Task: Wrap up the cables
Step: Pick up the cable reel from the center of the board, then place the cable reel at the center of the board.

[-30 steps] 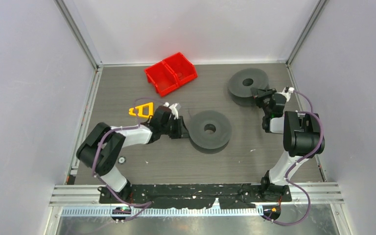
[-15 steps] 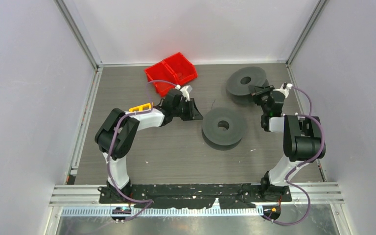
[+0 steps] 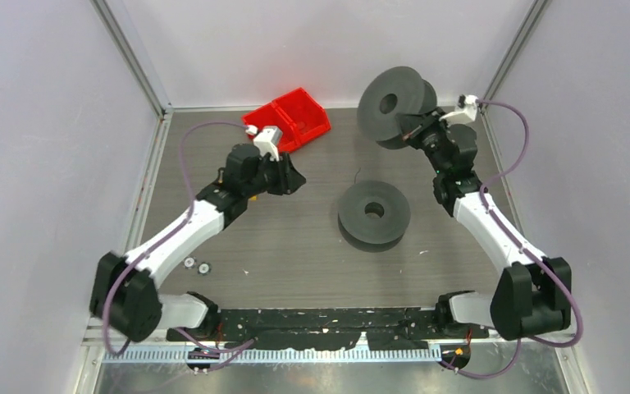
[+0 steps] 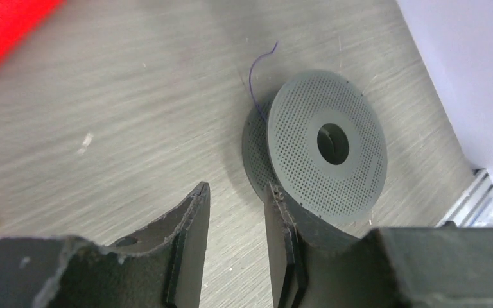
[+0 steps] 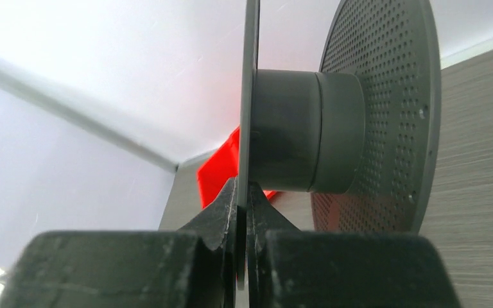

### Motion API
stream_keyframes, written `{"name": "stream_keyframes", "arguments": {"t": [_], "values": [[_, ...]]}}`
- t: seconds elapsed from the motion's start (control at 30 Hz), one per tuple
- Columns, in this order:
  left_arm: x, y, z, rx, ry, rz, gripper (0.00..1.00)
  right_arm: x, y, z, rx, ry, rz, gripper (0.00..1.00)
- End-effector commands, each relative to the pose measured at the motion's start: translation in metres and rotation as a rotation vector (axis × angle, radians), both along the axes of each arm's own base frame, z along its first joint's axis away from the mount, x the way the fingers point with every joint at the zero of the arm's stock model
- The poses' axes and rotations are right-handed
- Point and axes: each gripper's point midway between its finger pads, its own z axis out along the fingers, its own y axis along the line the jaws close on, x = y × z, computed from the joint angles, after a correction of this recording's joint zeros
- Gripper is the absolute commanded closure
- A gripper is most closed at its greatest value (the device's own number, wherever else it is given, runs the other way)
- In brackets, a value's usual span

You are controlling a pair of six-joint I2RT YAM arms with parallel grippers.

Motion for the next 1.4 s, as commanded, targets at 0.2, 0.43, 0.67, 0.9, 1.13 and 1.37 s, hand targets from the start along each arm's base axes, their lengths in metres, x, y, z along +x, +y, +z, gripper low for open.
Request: {"name": "stream_keyframes", "arguments": {"t": [0.2,0.43,0.67,0.9,1.13,1.37], "values": [[-0.046,0.113,0.084,0.298,-0.270,0.226,0.53,-0.106,0.125,0.027,-0.418,-0.076,0.240,0.94],[-0.071,0.099,0.074,0.187,-0.172,0.133,0.51,-0.148,0.196,-0.012,-0.559,-0.034,0.350,0.95],[-0.069,0.093,0.054,0.043,-0.096,0.159,0.48,-0.154,0.241,-0.057,-0.849,0.057,0.312,0.93],[-0.061,0.098,0.051,0.055,-0.059,0.188,0.45,-0.165,0.274,-0.066,-0.794,0.091,0.335,0.71],[-0.056,0.095,0.049,0.072,-0.048,0.168,0.44,-0.170,0.280,-0.035,-0.756,0.037,0.394,0.60],[-0.061,0.081,0.051,0.061,-0.028,0.071,0.42,-0.125,0.253,0.023,-0.719,-0.107,0.516,0.58]]}}
